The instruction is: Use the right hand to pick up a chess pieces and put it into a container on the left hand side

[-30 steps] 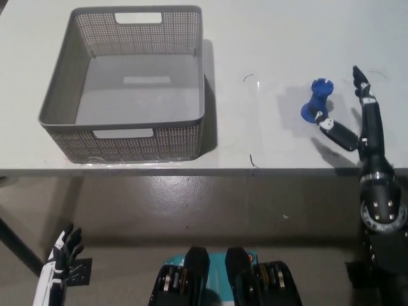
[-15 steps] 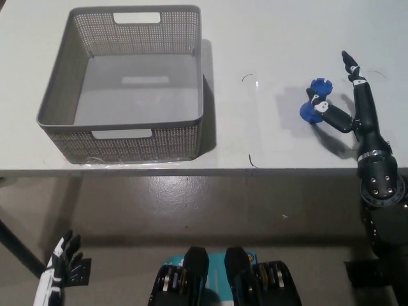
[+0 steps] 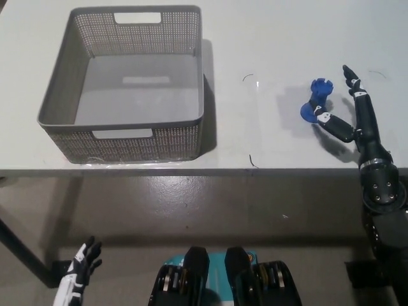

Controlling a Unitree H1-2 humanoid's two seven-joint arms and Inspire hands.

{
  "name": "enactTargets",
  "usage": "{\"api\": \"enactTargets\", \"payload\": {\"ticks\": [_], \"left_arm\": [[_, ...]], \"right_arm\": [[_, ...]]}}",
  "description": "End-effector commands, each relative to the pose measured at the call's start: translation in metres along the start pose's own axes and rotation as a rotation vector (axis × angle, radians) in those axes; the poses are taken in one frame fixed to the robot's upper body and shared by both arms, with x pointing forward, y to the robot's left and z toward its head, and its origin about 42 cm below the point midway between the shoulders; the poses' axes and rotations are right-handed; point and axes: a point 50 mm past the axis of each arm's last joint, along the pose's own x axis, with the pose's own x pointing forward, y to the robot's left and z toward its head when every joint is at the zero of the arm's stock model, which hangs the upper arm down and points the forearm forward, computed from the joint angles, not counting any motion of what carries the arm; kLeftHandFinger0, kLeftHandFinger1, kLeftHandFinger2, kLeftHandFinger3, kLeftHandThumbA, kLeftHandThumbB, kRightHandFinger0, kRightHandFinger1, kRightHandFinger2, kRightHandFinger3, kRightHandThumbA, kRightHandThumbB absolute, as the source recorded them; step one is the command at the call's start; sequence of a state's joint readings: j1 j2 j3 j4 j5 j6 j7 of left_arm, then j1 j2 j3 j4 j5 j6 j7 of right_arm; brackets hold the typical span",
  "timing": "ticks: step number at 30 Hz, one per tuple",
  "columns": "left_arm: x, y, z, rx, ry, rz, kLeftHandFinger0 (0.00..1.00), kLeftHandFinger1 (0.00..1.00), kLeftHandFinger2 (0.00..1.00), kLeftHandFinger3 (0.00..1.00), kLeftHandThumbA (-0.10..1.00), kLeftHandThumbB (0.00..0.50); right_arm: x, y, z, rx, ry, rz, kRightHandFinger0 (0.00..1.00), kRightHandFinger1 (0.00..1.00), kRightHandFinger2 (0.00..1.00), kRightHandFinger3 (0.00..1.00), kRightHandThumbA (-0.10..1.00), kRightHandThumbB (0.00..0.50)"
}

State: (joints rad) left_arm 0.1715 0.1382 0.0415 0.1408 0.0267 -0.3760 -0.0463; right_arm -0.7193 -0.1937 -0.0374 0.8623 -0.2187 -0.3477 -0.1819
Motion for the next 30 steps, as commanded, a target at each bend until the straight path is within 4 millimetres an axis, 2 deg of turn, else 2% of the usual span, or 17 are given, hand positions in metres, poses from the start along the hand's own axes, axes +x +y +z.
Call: {"api": "enactTargets", "payload": {"ticks": [1, 7, 11, 15, 17, 19, 20, 25, 26, 30], "left_arm": [[0.001, 0.000, 0.004, 0.044, -0.039, -0.017, 1.00, 1.00, 1.00, 1.00, 1.00, 0.039], [0.003, 0.003, 0.005, 0.031, -0.034, -0.002, 1.00, 1.00, 1.00, 1.00, 1.00, 0.072], [-0.002, 0.003, 0.005, 0.034, -0.034, -0.002, 1.00, 1.00, 1.00, 1.00, 1.00, 0.052], [0.010, 0.004, 0.008, 0.035, -0.052, -0.011, 1.00, 1.00, 1.00, 1.00, 1.00, 0.044], [0.016, 0.003, 0.010, 0.035, -0.061, -0.012, 1.00, 1.00, 1.00, 1.00, 1.00, 0.032], [0.017, 0.001, 0.010, 0.041, -0.066, -0.017, 1.00, 1.00, 1.00, 1.00, 1.00, 0.026], [0.016, 0.002, 0.010, 0.033, -0.062, -0.015, 1.00, 1.00, 1.00, 1.00, 1.00, 0.042], [0.009, 0.005, 0.010, 0.034, -0.059, -0.010, 1.00, 1.00, 1.00, 1.00, 1.00, 0.054], [0.009, 0.007, 0.009, 0.037, -0.059, -0.013, 1.00, 1.00, 1.00, 1.00, 1.00, 0.047], [0.009, 0.007, 0.011, 0.031, -0.059, -0.012, 1.00, 1.00, 1.00, 1.00, 1.00, 0.039]], "right_arm": [[0.031, -0.014, 0.035, 0.034, -0.099, -0.034, 1.00, 1.00, 1.00, 1.00, 0.72, 0.293], [0.054, -0.009, 0.049, 0.033, -0.092, -0.025, 1.00, 1.00, 1.00, 1.00, 0.70, 0.302], [0.064, -0.007, 0.061, 0.039, -0.087, -0.022, 1.00, 1.00, 1.00, 1.00, 0.72, 0.325], [0.081, -0.011, 0.074, 0.045, -0.078, -0.032, 1.00, 1.00, 1.00, 1.00, 0.70, 0.348], [0.086, -0.012, 0.076, 0.055, -0.066, -0.027, 1.00, 1.00, 1.00, 1.00, 0.68, 0.334], [0.086, -0.011, 0.074, 0.058, -0.044, -0.021, 1.00, 1.00, 1.00, 1.00, 0.68, 0.327], [0.085, -0.008, 0.070, 0.047, -0.029, -0.021, 1.00, 1.00, 1.00, 1.00, 0.69, 0.340], [0.080, -0.003, 0.058, 0.026, 0.012, -0.019, 1.00, 1.00, 1.00, 1.00, 0.70, 0.342], [0.079, -0.004, 0.056, 0.033, 0.026, -0.016, 1.00, 1.00, 1.00, 1.00, 0.70, 0.328], [0.079, -0.007, 0.050, 0.031, 0.058, -0.012, 1.00, 1.00, 1.00, 1.00, 0.70, 0.335]]}}
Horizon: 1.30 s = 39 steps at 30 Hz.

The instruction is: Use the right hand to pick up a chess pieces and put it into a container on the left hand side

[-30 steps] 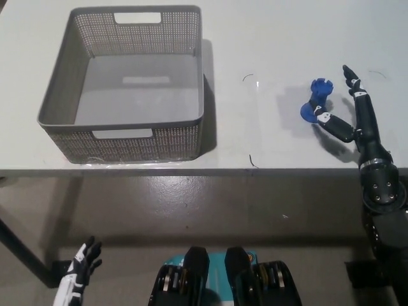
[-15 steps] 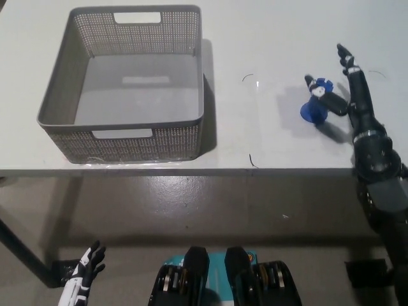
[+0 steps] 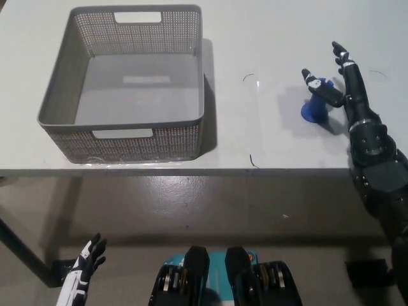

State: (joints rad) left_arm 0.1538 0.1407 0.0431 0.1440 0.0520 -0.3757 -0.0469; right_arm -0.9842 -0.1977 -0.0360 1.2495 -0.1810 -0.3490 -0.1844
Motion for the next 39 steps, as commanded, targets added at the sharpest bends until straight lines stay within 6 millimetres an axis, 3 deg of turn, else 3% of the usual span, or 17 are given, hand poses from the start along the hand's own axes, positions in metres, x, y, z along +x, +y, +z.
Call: {"api": "enactTargets", "payload": {"ticks": [1, 13, 16, 19, 25, 29, 37, 38, 39], "left_arm": [[0.002, 0.007, 0.008, 0.003, -0.048, -0.004, 1.00, 1.00, 1.00, 1.00, 1.00, 0.045], [-0.001, 0.006, 0.008, 0.007, -0.043, -0.013, 1.00, 1.00, 1.00, 1.00, 1.00, 0.041], [0.002, 0.006, 0.009, 0.004, -0.040, -0.017, 1.00, 1.00, 1.00, 1.00, 1.00, 0.068], [0.004, 0.008, 0.010, 0.008, -0.037, -0.020, 1.00, 1.00, 1.00, 1.00, 1.00, 0.065], [0.006, 0.011, 0.011, 0.000, -0.049, -0.004, 1.00, 1.00, 1.00, 1.00, 1.00, 0.065], [0.002, 0.013, 0.010, 0.006, -0.048, -0.005, 1.00, 1.00, 1.00, 1.00, 1.00, 0.098], [0.004, 0.015, 0.011, 0.011, -0.062, -0.002, 1.00, 1.00, 1.00, 1.00, 1.00, 0.084], [0.005, 0.015, 0.011, 0.009, -0.065, 0.001, 1.00, 1.00, 1.00, 1.00, 1.00, 0.077], [0.006, 0.015, 0.012, 0.007, -0.071, 0.002, 1.00, 1.00, 1.00, 1.00, 1.00, 0.076]], "right_arm": [[0.018, -0.015, 0.029, 0.011, -0.059, -0.037, 1.00, 1.00, 1.00, 1.00, 0.71, 0.335], [0.016, -0.014, 0.011, -0.027, 0.075, -0.014, 1.00, 1.00, 1.00, 1.00, 0.70, 0.337], [0.016, -0.014, 0.008, 0.097, 0.123, 0.003, 1.00, 1.00, 1.00, 1.00, 0.65, 0.337], [0.019, -0.012, 0.013, 0.166, 0.144, 0.013, 1.00, 1.00, 1.00, 1.00, 0.54, 0.296], [0.024, -0.010, 0.018, 0.107, 0.210, 0.041, 1.00, 1.00, 1.00, 1.00, 0.66, 0.351], [0.029, -0.008, 0.028, 0.084, 0.222, 0.055, 1.00, 1.00, 1.00, 1.00, 0.65, 0.364], [0.033, -0.004, 0.036, 0.064, 0.231, 0.069, 1.00, 1.00, 1.00, 1.00, 0.61, 0.393], [0.034, -0.002, 0.039, 0.043, 0.244, 0.025, 0.87, 0.83, 0.80, 0.68, 0.41, 0.348], [0.035, -0.002, 0.042, 0.048, 0.250, -0.006, 0.75, 0.76, 0.73, 0.56, 0.35, 0.346]]}}
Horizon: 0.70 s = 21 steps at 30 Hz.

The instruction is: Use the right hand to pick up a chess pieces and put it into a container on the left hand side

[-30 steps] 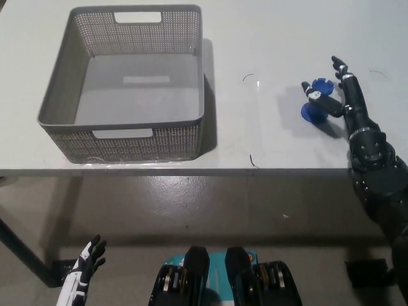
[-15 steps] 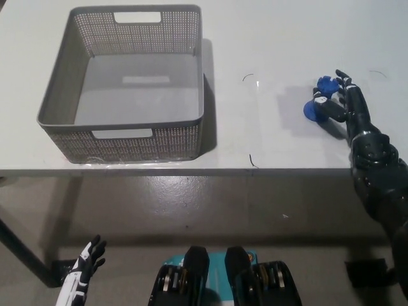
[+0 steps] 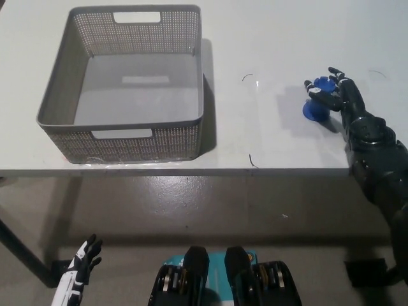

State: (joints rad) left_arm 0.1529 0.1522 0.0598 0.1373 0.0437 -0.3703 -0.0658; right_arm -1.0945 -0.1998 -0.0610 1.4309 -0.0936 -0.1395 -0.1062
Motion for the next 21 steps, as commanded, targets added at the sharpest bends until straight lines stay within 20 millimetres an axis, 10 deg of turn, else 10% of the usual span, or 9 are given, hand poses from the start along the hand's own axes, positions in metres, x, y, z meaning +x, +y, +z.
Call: {"api": "enactTargets", "payload": {"ticks": [1, 3, 6, 13, 21], "left_arm": [[0.007, 0.008, 0.012, -0.005, -0.071, 0.005, 1.00, 1.00, 1.00, 1.00, 1.00, 0.077], [0.010, 0.010, 0.013, 0.000, -0.071, 0.012, 1.00, 1.00, 1.00, 1.00, 1.00, 0.087], [0.010, 0.011, 0.014, 0.001, -0.075, 0.018, 1.00, 1.00, 1.00, 1.00, 1.00, 0.096], [0.011, 0.016, 0.017, 0.006, -0.083, 0.025, 1.00, 1.00, 1.00, 1.00, 1.00, 0.111], [0.014, 0.020, 0.019, 0.013, -0.085, 0.033, 1.00, 1.00, 1.00, 1.00, 1.00, 0.130]], "right_arm": [[0.008, -0.001, 0.052, 0.063, -0.053, -0.121, 0.26, 0.29, 0.35, 0.24, -0.01, 0.291], [0.008, 0.002, 0.056, 0.131, -0.073, -0.107, 0.00, 0.10, 0.43, 0.36, -0.10, 0.175], [0.008, 0.007, 0.057, 0.179, -0.071, -0.091, 0.04, 0.38, 0.77, 0.73, -0.10, 0.152], [0.008, 0.010, 0.061, 0.339, -0.069, -0.085, 0.06, 0.51, 0.83, 0.93, -0.10, 0.129], [0.009, 0.010, 0.082, 0.387, -0.138, -0.113, 0.20, 0.52, 0.77, 0.71, -0.10, 0.153]]}}
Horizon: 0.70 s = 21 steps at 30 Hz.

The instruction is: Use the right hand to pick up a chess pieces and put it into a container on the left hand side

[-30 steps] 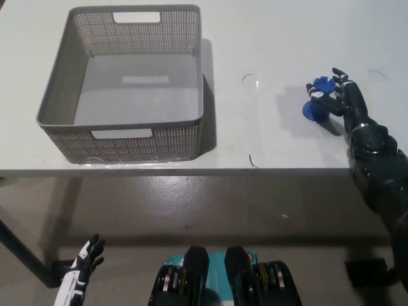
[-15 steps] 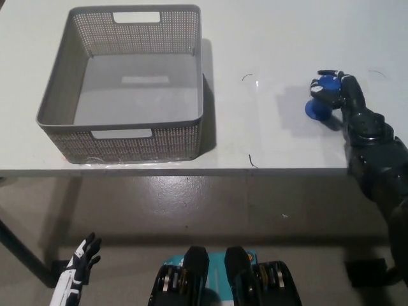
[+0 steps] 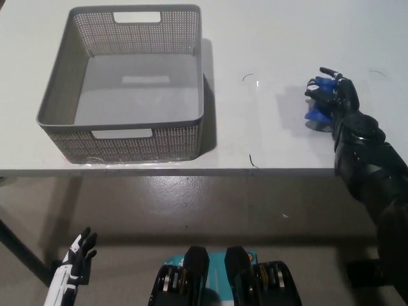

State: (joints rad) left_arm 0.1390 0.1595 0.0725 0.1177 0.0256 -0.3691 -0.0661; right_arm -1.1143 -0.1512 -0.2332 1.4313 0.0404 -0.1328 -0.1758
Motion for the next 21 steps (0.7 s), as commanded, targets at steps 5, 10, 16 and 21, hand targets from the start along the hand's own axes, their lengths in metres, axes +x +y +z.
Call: {"api": "enactTargets", "payload": {"ticks": [5, 10, 16, 21], "left_arm": [[0.007, 0.014, 0.010, 0.025, -0.055, 0.014, 1.00, 1.00, 1.00, 1.00, 1.00, 0.126], [0.006, 0.012, 0.009, 0.016, -0.043, 0.013, 1.00, 1.00, 1.00, 1.00, 1.00, 0.135], [0.003, 0.010, 0.007, 0.011, -0.033, 0.013, 1.00, 1.00, 1.00, 0.98, 1.00, 0.131], [-0.001, 0.007, 0.005, 0.000, -0.020, 0.002, 1.00, 1.00, 1.00, 0.99, 1.00, 0.127]], "right_arm": [[0.003, 0.033, 0.110, 0.109, -0.311, 0.052, 0.00, 0.40, 0.72, 0.65, -0.10, 0.113], [-0.005, 0.059, 0.157, 0.160, -0.406, 0.101, 0.00, 0.43, 0.73, 0.71, -0.10, 0.160], [-0.021, 0.097, 0.191, 0.127, -0.487, 0.161, 0.00, 0.28, 0.66, 0.66, -0.10, 0.124], [-0.037, 0.134, 0.202, 0.072, -0.531, 0.204, 0.00, 0.28, 0.67, 0.67, -0.10, 0.114]]}}
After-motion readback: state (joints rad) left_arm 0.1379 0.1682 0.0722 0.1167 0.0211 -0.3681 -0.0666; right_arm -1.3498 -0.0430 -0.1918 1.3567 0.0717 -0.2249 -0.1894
